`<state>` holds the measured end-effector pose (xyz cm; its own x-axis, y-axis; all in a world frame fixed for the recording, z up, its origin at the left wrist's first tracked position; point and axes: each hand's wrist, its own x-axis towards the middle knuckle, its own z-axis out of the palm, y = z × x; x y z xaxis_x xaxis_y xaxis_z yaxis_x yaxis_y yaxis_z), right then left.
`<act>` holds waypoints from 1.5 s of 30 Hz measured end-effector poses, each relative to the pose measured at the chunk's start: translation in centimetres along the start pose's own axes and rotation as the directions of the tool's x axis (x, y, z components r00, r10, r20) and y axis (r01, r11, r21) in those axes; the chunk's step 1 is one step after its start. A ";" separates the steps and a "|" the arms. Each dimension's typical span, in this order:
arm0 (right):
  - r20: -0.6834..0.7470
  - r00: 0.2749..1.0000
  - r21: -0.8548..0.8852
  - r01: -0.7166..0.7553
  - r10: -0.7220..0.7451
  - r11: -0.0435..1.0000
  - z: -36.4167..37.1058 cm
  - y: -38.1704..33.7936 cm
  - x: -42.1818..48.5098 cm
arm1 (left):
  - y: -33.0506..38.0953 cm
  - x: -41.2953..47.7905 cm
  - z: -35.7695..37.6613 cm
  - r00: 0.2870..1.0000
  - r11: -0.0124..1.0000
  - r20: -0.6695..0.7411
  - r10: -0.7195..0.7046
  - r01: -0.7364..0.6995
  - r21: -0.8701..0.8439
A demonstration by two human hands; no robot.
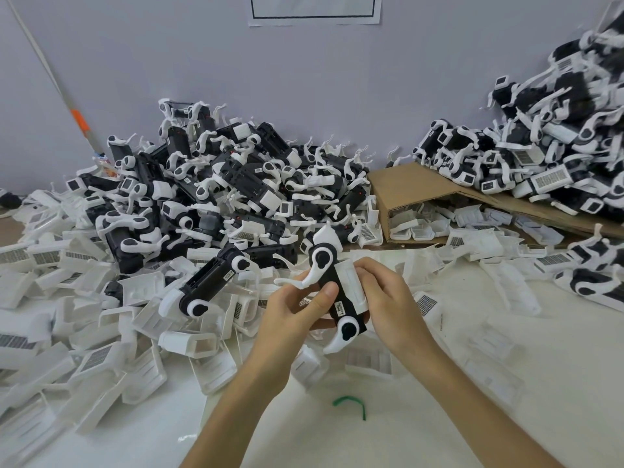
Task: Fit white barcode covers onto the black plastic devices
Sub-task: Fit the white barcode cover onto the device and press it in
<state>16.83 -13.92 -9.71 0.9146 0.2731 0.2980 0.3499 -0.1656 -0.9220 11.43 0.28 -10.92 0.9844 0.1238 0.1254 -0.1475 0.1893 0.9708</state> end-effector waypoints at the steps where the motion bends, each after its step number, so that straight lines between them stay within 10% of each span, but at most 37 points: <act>1: 0.004 1.000 -0.012 -0.009 0.009 1.000 0.0 0.1 0.1 | 0.0 0.0 0.0 1.000 1.000 -0.001 -0.008 0.008 0.003; 45: 0.159 0.983 0.312 0.038 -0.092 0.949 0.7 -0.1 -0.6 | 0.7 -0.8 1.1 0.965 0.949 0.089 0.247 -0.260 0.180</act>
<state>16.10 -13.42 -10.00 0.8350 0.4340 0.3382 0.3036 0.1493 -0.9410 10.63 -0.75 -10.17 0.9218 0.0791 0.3795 -0.3786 -0.0277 0.9252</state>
